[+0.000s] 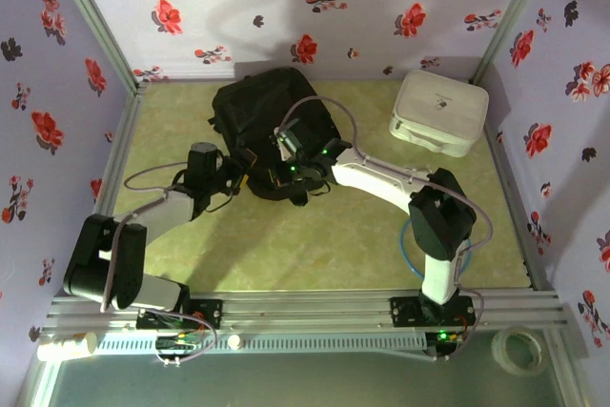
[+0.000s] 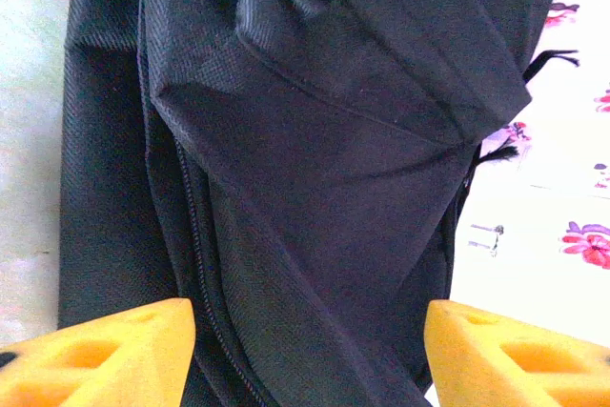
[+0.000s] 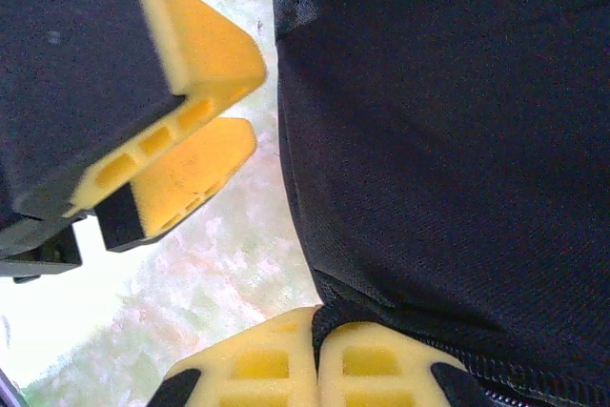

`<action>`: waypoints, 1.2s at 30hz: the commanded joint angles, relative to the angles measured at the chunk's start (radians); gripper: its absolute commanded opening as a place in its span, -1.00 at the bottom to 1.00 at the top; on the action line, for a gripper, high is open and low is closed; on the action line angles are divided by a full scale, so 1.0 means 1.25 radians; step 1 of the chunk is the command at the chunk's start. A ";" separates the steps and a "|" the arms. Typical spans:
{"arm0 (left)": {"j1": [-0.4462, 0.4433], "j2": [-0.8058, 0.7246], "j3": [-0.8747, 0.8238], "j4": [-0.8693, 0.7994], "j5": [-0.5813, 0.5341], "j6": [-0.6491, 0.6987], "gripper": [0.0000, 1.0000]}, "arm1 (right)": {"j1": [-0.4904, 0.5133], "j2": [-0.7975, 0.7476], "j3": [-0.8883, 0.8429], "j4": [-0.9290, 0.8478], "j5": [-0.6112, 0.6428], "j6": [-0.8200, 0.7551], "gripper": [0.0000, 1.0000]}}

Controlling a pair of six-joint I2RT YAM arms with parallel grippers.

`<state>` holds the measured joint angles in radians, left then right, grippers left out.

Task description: Pack the student bag

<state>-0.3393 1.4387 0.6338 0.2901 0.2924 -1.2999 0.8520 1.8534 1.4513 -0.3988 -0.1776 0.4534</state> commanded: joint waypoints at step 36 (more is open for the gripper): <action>-0.025 0.113 0.058 -0.012 -0.010 0.043 -1.00 | -0.107 -0.214 -0.297 0.022 0.257 0.226 -1.00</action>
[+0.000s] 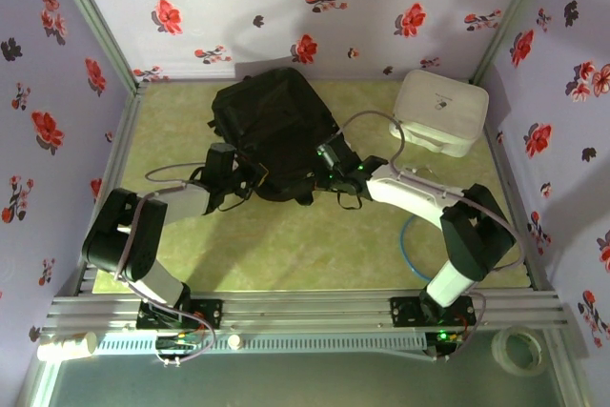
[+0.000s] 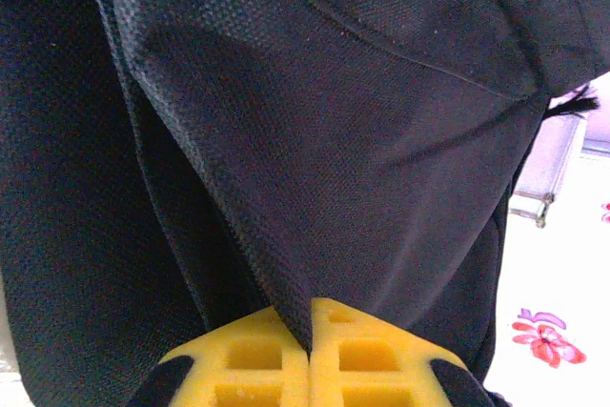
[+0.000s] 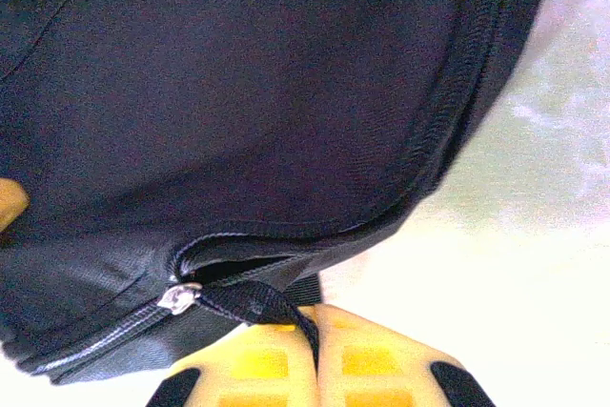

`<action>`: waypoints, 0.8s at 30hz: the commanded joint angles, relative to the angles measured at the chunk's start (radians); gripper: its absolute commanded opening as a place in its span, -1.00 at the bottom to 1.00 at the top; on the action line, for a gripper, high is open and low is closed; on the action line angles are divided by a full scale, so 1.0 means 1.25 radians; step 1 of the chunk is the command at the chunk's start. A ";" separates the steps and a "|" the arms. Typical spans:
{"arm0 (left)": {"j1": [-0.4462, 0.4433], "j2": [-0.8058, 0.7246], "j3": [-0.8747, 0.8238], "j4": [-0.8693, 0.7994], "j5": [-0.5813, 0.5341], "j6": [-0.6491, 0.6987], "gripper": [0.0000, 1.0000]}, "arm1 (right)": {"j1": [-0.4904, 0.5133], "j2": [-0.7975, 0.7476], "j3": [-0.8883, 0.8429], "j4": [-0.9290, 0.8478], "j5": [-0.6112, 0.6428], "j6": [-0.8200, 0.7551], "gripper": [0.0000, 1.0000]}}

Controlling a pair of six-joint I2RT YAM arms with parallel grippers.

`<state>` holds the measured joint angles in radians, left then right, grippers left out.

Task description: Pack the student bag

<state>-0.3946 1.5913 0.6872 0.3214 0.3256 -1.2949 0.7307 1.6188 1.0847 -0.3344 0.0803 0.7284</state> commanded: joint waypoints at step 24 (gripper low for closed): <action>0.100 -0.025 0.067 -0.176 -0.025 0.182 -1.00 | -0.037 -0.050 -0.002 -0.054 0.061 -0.044 -1.00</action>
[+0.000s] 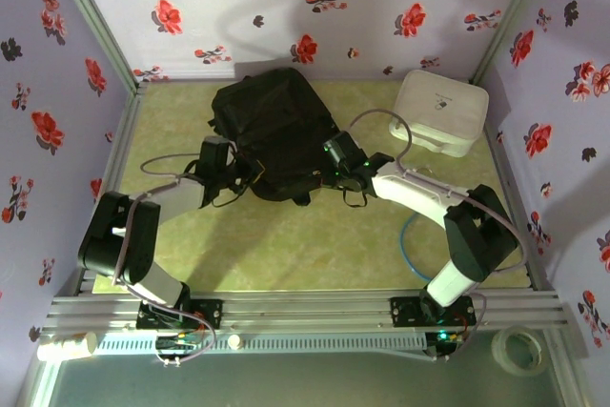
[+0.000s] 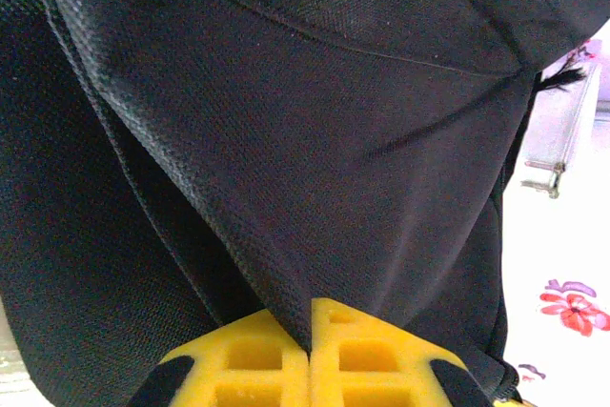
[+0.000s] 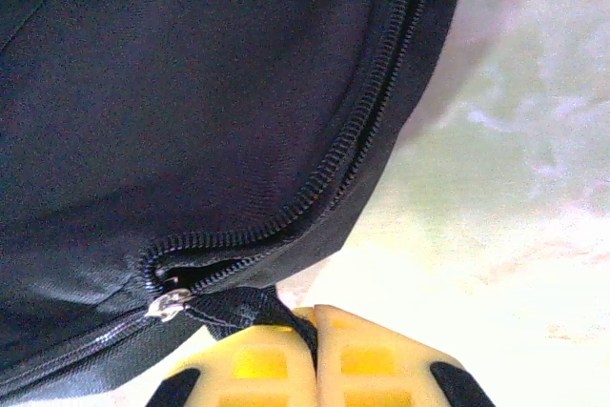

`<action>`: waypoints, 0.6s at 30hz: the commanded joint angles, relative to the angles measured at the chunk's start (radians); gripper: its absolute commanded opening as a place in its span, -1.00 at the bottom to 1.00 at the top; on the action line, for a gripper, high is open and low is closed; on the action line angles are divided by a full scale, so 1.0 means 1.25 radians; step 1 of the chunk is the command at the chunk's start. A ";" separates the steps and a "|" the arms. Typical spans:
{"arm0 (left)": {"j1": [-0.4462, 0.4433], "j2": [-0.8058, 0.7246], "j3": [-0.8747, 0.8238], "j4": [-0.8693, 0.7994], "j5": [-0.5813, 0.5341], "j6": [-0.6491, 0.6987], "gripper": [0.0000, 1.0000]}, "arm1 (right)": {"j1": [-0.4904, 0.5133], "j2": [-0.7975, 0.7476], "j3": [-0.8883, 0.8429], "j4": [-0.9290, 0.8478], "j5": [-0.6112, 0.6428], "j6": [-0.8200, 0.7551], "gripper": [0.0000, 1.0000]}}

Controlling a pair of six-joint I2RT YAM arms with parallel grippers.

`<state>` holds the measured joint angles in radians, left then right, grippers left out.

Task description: Pack the student bag

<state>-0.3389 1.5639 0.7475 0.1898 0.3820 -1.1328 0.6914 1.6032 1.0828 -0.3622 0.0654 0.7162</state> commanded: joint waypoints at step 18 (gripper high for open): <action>0.044 0.027 0.046 -0.061 -0.037 0.069 -1.00 | 0.114 -0.013 0.052 0.020 -0.005 -0.086 -1.00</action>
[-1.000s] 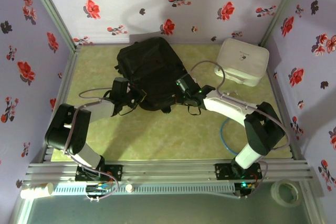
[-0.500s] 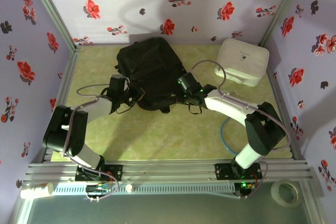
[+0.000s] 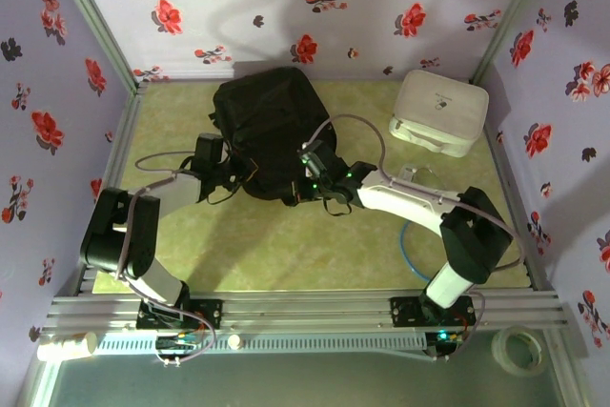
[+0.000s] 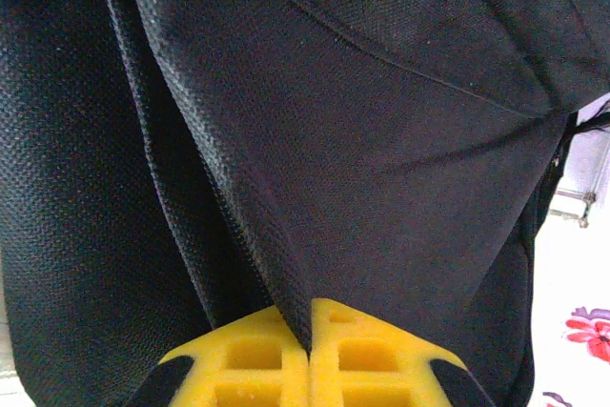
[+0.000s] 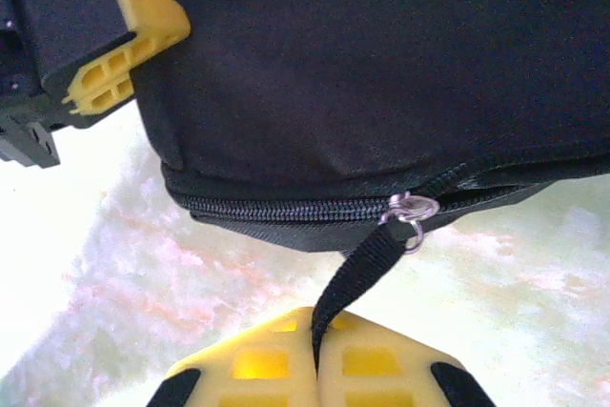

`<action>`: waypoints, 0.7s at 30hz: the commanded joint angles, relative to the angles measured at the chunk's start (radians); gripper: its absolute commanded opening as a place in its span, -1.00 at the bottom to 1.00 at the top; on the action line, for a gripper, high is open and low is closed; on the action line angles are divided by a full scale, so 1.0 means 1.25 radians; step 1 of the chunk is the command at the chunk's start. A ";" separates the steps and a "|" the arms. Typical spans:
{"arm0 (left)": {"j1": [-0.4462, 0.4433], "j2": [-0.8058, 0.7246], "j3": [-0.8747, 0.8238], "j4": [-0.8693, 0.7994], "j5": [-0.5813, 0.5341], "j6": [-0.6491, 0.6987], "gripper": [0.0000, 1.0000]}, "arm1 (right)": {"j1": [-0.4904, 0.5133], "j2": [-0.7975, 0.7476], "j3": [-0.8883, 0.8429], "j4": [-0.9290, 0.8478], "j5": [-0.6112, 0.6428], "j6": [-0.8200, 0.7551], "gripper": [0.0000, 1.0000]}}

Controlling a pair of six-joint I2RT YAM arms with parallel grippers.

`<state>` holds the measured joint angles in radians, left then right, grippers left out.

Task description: Pack the student bag

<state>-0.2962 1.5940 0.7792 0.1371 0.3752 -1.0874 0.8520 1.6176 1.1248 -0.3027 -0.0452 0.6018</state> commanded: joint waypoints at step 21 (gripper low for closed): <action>0.027 0.029 0.059 -0.059 -0.020 0.092 -1.00 | -0.120 -0.001 -0.009 0.001 0.025 0.060 -1.00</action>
<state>-0.2939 1.6035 0.8059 0.1123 0.4183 -1.0378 0.7151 1.5948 1.0813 -0.3332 0.0441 0.7326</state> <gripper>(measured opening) 0.044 0.043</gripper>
